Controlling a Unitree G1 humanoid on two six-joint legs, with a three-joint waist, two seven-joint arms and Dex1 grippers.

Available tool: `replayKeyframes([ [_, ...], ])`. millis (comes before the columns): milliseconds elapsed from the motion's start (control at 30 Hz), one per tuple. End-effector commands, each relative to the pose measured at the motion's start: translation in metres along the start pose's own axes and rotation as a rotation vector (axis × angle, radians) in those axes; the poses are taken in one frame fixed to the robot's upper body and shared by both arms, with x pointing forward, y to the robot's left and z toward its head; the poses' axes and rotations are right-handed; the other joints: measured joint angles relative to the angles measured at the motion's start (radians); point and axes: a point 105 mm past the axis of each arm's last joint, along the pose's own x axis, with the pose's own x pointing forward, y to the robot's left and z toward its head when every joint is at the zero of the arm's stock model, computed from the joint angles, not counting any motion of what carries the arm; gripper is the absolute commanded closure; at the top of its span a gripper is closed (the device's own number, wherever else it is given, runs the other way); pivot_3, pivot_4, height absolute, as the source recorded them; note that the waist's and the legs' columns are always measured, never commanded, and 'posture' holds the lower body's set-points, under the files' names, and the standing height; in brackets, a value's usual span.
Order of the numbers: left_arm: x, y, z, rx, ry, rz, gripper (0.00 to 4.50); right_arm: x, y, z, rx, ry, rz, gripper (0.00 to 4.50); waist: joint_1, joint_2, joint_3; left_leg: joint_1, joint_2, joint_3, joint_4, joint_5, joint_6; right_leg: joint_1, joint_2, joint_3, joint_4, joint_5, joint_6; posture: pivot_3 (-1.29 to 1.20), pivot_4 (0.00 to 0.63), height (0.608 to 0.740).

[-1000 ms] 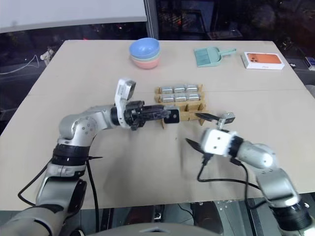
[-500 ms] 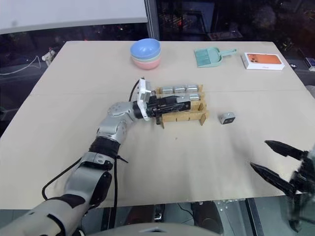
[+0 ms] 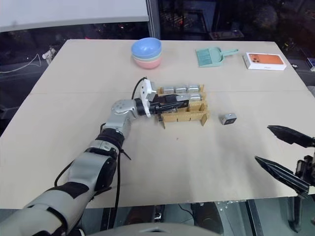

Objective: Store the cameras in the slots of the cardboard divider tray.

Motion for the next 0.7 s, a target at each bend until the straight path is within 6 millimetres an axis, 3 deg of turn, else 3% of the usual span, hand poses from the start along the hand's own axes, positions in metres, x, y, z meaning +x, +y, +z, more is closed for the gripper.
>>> replayKeyframes([
  [33,0.001,0.003,0.007,0.074,0.017,-0.012,3.75,-0.005,0.003,0.0,-0.005,0.031,0.015,0.03,0.0,0.0,0.0,0.0,0.0,0.0,0.0,0.0,0.0,0.0,0.0,0.0,0.0,0.0,0.0,0.0,0.15,0.74],
  [433,0.01,-0.008,-0.002,0.061,0.035,-0.083,3.75,-0.004,0.004,-0.003,0.007,0.039,0.01,0.03,-0.001,0.0,0.0,0.001,0.0,0.0,0.0,0.0,0.0,0.0,0.0,0.0,0.0,0.0,0.0,0.0,0.15,0.74],
  [700,0.005,-0.004,-0.016,0.048,0.136,-0.063,3.75,-0.005,0.005,-0.002,-0.002,0.03,0.0,0.03,-0.001,0.0,0.0,0.001,0.0,0.0,0.0,0.0,0.0,0.001,0.0,0.0,0.0,0.0,0.0,0.0,0.15,0.74],
])
